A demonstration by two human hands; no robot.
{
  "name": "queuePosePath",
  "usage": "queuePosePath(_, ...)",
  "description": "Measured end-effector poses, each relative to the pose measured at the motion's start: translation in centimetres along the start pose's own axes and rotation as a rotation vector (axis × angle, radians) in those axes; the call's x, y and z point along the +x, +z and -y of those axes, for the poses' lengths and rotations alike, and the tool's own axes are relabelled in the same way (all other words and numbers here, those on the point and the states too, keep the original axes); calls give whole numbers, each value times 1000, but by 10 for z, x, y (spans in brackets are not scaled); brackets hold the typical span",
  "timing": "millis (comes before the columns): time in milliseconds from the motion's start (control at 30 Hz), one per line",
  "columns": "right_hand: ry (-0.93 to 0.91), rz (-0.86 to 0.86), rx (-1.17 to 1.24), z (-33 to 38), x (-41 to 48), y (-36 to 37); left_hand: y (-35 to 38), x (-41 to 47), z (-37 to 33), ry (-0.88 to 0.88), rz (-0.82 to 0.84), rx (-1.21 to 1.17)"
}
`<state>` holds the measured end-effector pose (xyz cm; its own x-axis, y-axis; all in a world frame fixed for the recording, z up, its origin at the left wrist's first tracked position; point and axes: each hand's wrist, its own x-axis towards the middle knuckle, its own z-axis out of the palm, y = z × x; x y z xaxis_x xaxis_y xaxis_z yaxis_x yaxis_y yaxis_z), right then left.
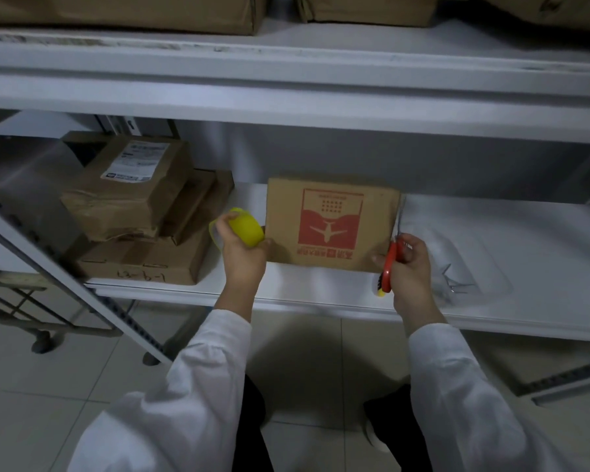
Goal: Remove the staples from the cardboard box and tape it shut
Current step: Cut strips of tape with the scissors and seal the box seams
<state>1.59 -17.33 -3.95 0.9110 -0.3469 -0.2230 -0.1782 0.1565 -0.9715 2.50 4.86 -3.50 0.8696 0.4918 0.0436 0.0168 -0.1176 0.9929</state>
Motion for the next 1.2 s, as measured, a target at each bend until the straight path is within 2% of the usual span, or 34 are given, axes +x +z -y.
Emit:
queuePosePath(133,53,-27,-35,-14,-3,0,-2,-2,9,28,-42,111)
queuePosePath(200,33,-32,-77,-16,-4,1,-6,-1,17,-20,-35,147)
queuePosePath(333,44,-33,-173,-11,-2,3,-11,-3,22,-114,-28,135)
queuePosePath(500,88,-36,-232,-6,4,-1,-10,-5,16,-108,-57,72)
queuePosePath(733,120,-23,-85,8,5,-4,-14,-9,10,-175,-51,185)
queuePosePath(867,104,-75,199,15,5,-7,-14,-15,6,-204,-35,206)
queuePosePath(933,73,-65,265,23,4,-4,-14,-17,4,-203,-30,225)
queuePosePath(1100,68,-51,12,25,2,6,-18,-23,-4,-221,-48,230)
queuePosePath(1200,119,-68,-48,22,-2,10,-26,-25,-9,-139,-98,198)
